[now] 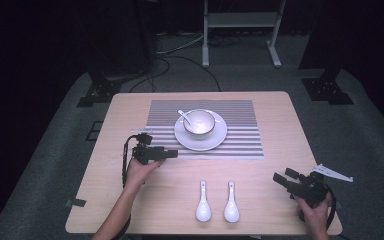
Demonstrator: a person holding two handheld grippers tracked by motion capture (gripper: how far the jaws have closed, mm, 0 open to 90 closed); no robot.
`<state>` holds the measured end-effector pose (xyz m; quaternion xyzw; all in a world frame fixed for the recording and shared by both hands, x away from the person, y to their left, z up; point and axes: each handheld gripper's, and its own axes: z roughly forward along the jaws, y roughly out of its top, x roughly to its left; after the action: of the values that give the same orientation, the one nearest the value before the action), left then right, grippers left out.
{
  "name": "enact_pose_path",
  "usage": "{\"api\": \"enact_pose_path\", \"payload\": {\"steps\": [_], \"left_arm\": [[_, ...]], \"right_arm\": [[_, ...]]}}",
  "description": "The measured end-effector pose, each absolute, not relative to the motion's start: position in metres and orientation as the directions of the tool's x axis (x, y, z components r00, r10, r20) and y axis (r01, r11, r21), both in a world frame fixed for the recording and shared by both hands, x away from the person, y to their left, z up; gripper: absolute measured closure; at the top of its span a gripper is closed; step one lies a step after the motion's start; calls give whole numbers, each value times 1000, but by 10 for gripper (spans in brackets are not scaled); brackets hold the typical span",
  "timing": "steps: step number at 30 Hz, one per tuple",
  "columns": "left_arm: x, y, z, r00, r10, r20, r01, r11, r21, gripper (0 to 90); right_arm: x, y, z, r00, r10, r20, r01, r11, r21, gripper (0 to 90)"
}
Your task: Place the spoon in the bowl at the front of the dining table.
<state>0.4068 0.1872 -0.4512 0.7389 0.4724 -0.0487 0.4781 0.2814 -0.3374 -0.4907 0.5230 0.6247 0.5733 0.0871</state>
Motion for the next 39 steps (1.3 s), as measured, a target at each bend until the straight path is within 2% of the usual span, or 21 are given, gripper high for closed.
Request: {"api": "enact_pose_path", "payload": {"steps": [11,39], "left_arm": [[395,191,-457,550,645,-530,744,-92,661,97],[354,196,-463,584,658,-475,710,-131,691,97]], "right_arm": [[281,-337,-491,-434,754,492,554,-207,806,179],[281,-337,-491,-428,759,491,554,-209,806,179]]}}
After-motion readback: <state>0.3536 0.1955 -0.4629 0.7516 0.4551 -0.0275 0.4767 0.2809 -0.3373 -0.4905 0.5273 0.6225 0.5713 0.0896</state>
